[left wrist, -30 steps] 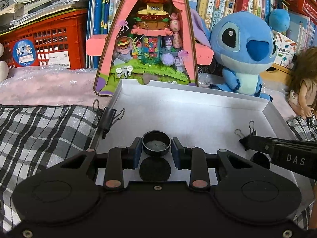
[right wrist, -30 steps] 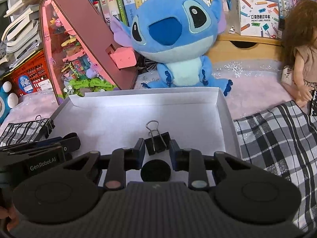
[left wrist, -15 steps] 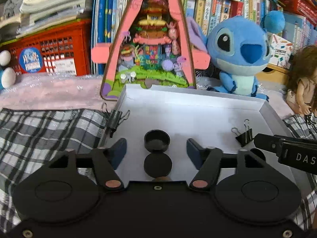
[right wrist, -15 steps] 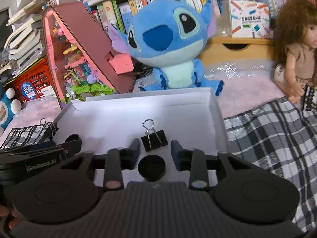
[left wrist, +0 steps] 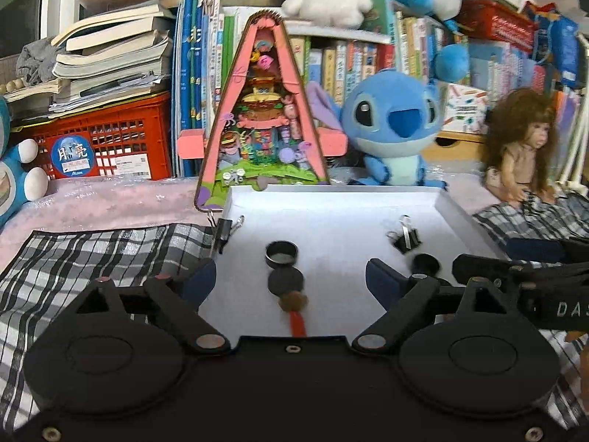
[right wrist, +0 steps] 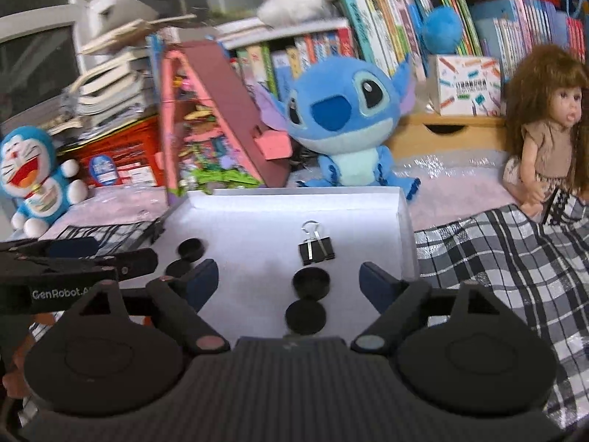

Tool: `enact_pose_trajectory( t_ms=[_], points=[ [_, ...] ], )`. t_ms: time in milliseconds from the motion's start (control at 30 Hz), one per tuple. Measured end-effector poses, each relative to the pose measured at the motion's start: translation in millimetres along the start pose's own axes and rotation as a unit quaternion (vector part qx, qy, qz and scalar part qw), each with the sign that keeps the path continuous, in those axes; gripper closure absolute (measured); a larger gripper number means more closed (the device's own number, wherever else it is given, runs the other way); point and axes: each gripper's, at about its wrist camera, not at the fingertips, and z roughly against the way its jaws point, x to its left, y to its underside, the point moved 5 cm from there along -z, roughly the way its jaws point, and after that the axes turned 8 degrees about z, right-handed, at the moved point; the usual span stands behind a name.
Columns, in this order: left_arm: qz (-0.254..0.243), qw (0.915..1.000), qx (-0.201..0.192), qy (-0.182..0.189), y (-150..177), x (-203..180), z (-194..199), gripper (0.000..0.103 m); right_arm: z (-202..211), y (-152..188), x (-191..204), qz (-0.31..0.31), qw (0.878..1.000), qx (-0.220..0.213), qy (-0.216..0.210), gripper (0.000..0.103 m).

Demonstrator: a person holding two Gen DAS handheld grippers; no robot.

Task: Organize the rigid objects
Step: 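Open left tool releasing cup while right tool releases binder clip, then withdraw both tools from the tray toward the blue scoop on the cloth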

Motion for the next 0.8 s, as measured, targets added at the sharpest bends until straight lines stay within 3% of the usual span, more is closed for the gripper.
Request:
enact_pose_trajectory(
  t_ms=[300,800],
  points=[
    [0.003,0.9995,-0.011,0.03,22.7,-6.2,48.0,0.011,47.3,18.5,15.8,0.03,0.999,-0.03,-0.018,0.0],
    [-0.005,0.9982,-0.015,0.058,72.8,-13.0,104.8,0.008,93.9,52.0,25.1,0.018,0.998,-0.045,-0.045,0.0]
  ],
)
